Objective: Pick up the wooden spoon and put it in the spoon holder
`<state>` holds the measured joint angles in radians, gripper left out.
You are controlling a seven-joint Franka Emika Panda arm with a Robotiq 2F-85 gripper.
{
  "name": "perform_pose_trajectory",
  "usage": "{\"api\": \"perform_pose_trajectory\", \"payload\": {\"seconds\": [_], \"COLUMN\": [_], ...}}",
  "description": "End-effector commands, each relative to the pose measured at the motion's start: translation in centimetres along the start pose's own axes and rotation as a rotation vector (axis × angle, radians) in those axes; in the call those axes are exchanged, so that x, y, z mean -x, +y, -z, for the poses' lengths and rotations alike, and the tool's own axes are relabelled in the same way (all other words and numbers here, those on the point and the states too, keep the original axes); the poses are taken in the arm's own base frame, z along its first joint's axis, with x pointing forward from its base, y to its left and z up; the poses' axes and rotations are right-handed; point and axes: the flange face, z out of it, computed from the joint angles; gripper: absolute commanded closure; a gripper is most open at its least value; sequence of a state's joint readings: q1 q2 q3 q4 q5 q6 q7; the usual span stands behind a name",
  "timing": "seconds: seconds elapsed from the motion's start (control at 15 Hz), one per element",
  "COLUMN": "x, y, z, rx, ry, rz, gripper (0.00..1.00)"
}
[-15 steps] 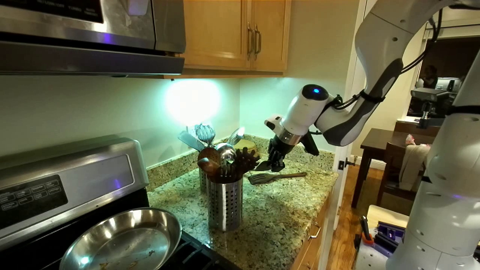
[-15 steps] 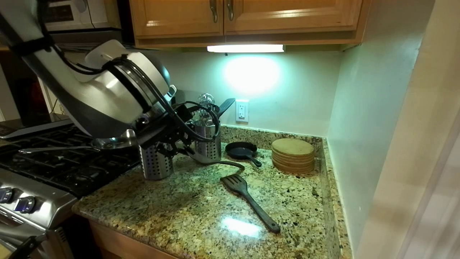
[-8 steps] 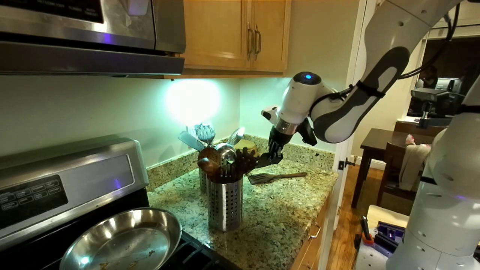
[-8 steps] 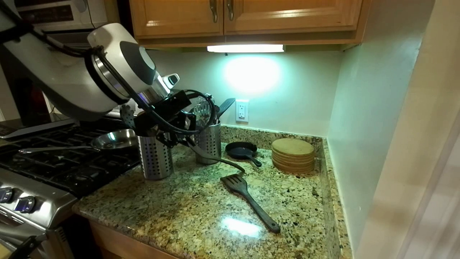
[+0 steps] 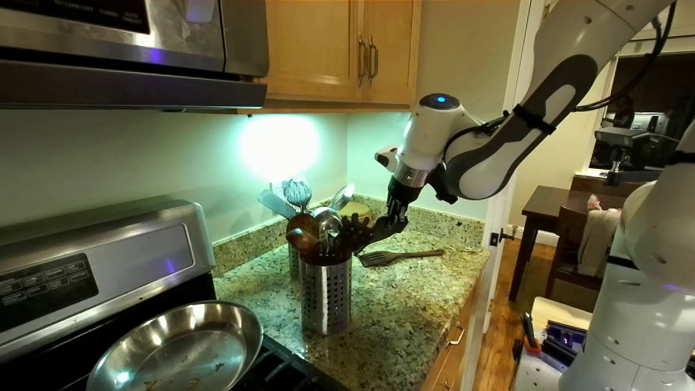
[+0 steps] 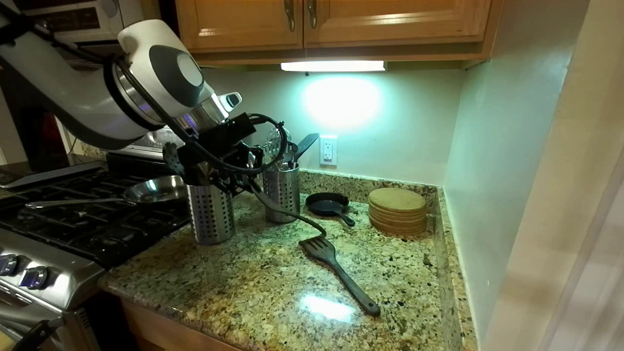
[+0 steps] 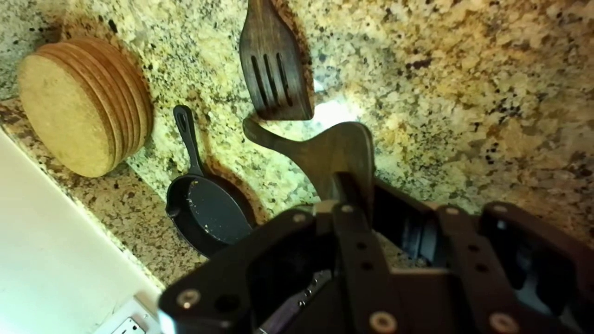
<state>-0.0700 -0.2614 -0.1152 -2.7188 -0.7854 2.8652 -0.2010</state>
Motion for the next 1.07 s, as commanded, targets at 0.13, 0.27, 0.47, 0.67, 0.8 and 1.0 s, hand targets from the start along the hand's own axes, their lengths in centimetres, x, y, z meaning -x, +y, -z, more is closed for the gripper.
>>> {"api": "perform_pose_trajectory", "payload": {"seconds": [0.13, 0.27, 0.47, 0.67, 0.8, 1.0], "x": [0.0, 0.0, -0.5, -1.3, -1.7, -1.6], "y": [0.0, 0.0, -1.1, -1.8, -1.9, -1.3], "z": [0.0, 0.0, 1.6, 4.3, 6.2, 9.1], "rx": [0.000, 0.000, -0.023, -0.067, -0.085, -0.090], "ry": [0.000, 0.000, 0.036, 0.091, 0.112, 0.103], "rz": [0.000, 0.000, 0.002, 0.040, 0.072, 0.125], "gripper": [0.88, 0.95, 0.95, 0.95, 0.95, 0.95]}}
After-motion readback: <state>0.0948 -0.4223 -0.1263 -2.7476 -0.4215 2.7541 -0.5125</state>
